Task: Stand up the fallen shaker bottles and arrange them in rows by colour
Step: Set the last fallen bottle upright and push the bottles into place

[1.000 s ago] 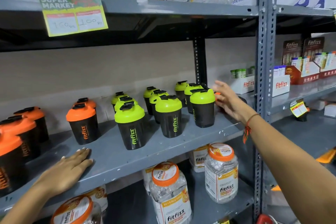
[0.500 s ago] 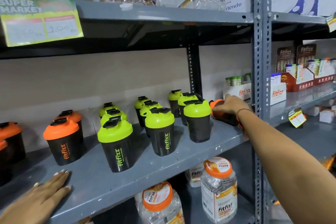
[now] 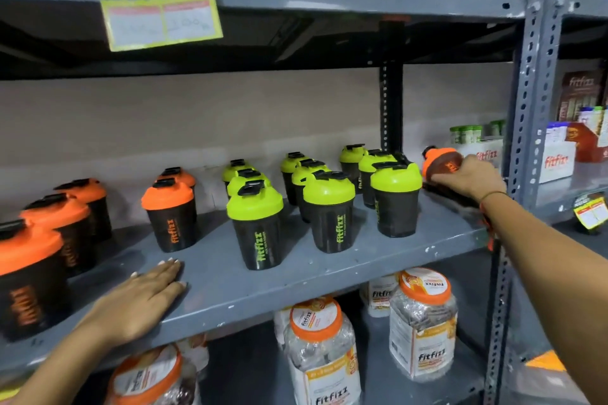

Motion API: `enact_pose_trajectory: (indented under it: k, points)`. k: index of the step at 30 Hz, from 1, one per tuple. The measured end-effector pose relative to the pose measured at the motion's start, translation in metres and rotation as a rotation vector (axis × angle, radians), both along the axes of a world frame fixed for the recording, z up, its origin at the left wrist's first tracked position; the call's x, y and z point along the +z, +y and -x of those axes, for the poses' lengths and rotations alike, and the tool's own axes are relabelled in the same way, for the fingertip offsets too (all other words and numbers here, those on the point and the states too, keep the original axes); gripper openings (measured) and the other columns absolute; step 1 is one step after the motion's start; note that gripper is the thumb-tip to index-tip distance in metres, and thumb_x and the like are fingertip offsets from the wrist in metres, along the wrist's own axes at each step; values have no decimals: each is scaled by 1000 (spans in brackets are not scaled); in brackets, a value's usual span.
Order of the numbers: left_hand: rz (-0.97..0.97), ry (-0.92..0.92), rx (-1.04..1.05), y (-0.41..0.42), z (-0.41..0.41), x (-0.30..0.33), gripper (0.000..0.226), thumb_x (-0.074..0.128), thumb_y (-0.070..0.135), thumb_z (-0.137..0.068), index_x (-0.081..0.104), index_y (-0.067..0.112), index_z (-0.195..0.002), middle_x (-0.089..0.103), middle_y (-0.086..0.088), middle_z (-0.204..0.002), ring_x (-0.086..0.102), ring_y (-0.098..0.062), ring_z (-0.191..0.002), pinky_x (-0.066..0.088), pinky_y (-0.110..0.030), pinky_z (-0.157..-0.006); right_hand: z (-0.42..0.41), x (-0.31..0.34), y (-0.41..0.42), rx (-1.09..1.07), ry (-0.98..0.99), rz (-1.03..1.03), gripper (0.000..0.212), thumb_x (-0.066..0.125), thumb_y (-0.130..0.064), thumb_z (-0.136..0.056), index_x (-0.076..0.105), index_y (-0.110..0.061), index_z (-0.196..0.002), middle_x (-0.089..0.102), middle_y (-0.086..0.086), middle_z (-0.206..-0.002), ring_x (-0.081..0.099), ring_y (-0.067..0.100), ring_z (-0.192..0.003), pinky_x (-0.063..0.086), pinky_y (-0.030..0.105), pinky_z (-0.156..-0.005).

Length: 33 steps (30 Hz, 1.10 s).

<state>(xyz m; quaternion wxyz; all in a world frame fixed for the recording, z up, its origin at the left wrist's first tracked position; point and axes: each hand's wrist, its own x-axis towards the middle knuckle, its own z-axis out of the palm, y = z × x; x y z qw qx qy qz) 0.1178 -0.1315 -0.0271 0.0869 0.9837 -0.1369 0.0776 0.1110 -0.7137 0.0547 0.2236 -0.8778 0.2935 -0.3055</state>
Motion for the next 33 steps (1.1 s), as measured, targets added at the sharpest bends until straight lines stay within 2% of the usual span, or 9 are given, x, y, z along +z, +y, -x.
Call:
enact_pose_trajectory:
  k: [5, 9, 11, 14, 16, 19, 27, 30, 33]
  points:
    - [23, 0, 11, -4, 4, 3, 55, 29, 42, -100, 21, 23, -151, 15, 6, -160, 15, -9, -146, 4, -31, -118, 25, 21, 28, -17, -388, -18, 76, 75, -61, -62, 61, -5, -111, 66, 27, -111, 65, 44, -103, 50, 44, -82]
    - [39, -33, 49, -5, 11, 4, 55, 29, 47, -97, 31, 26, -148, 25, 6, -158, 25, -14, -144, 14, -35, -117, 46, 53, 67, 49, -734, -148, 90, 72, -62, -59, 54, -10, -131, 60, 17, -129, 59, 33, -117, 46, 41, -95]
    - [63, -53, 64, -7, 19, 6, 52, 31, 47, -96, 42, 26, -142, 36, 3, -154, 37, -19, -138, 25, -38, -112, 54, 68, 93, 138, -860, -194, 96, 74, -61, -61, 49, -12, -140, 52, 12, -136, 52, 24, -124, 38, 29, -103]
    - [85, -62, 87, -8, 30, 9, 50, 32, 48, -93, 50, 23, -133, 45, -1, -148, 45, -24, -130, 33, -40, -105, 65, 85, 140, 300, -993, -268, 88, 79, -60, -61, 55, -16, -133, 50, 5, -127, 50, 12, -112, 35, 3, -92]
    - [72, -36, 89, -4, 36, 11, 50, 31, 47, -93, 49, 21, -132, 45, -4, -147, 45, -26, -130, 34, -40, -104, 69, 94, 176, 436, -1063, -370, 81, 83, -56, -59, 62, -13, -124, 58, 11, -124, 60, 23, -110, 47, 21, -98]
    - [47, -31, 80, 6, 47, 11, 50, 30, 45, -95, 48, 17, -132, 45, -7, -146, 45, -26, -130, 33, -39, -105, 73, 96, 236, 632, -1093, -507, 78, 85, -48, -57, 58, -14, -122, 62, 14, -126, 63, 25, -112, 51, 43, -99]
    - [14, -200, 89, 35, 70, -4, 49, 24, 39, -99, 48, 15, -134, 49, -6, -144, 44, -21, -132, 26, -36, -111, 59, 42, 387, 1005, -876, -661, 88, 87, -43, -54, 42, -29, -128, 60, -5, -125, 63, 8, -110, 52, 38, -99]
    - [-7, -232, 89, 34, 71, -7, 52, 22, 39, -99, 42, 17, -142, 43, -4, -149, 38, -17, -137, 21, -34, -115, 44, 12, 425, 1090, -747, -770, 98, 89, -39, -46, 46, -24, -133, 63, 2, -127, 63, 17, -115, 51, 45, -101]
    - [-18, -254, 88, 33, 70, -8, 54, 21, 38, -99, 38, 17, -145, 40, -2, -152, 33, -14, -140, 16, -35, -117, 31, -14, 446, 1110, -656, -769, 95, 90, -39, -42, 50, -27, -127, 63, 2, -125, 63, 19, -115, 51, 41, -100]
